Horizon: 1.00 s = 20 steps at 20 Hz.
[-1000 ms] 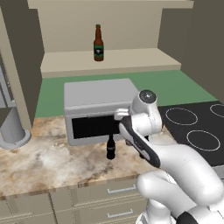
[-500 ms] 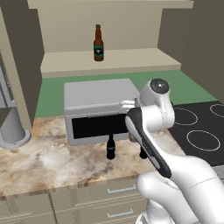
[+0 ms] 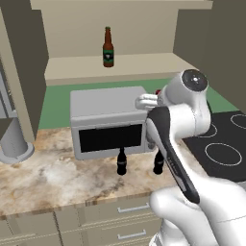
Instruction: Sort all alcoholic drinks to one cabinet, and non-alcoholic drinks to the other.
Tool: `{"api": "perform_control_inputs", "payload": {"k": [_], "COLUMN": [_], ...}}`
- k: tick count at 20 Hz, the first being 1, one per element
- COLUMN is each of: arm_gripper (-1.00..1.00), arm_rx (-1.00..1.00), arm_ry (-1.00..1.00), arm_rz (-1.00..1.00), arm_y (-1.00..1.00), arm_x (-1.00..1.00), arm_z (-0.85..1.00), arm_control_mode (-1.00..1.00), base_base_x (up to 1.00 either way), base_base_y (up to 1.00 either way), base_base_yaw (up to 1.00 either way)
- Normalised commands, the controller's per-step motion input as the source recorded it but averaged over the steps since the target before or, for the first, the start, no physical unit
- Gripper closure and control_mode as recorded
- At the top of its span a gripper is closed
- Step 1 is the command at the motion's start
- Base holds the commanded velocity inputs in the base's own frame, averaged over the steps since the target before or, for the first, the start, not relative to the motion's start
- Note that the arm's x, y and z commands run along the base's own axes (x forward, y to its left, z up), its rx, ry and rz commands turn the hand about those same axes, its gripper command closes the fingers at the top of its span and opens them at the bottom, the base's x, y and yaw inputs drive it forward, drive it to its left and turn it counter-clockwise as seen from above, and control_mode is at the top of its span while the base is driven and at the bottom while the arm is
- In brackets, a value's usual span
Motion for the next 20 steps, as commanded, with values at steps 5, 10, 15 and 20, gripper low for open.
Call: {"api": "perform_control_inputs", "payload": {"k": [5, 10, 15, 20], "arm_gripper": [1.0, 1.0, 1.0, 1.0], "arm_rx": [0.0, 0.0, 0.0, 0.0], "arm_ry": [-0.16, -0.15, -0.12, -0.08], "arm_rz": [0.0, 0.0, 0.0, -0.01], "arm_y": [0.0, 0.0, -0.02, -0.17], "arm_x": [-0.13, -0.05, 0.0, 0.06], "arm_z": [0.78, 0.68, 0.53, 0.38], "arm_control_mode": [-1.0, -1.0, -1.0, -1.0], "base_base_x": [0.0, 0.0, 0.0, 0.0], "base_base_y": [0.0, 0.0, 0.0, 0.0], "base_base_yaw": [0.0, 0.0, 0.0, 0.0]}}
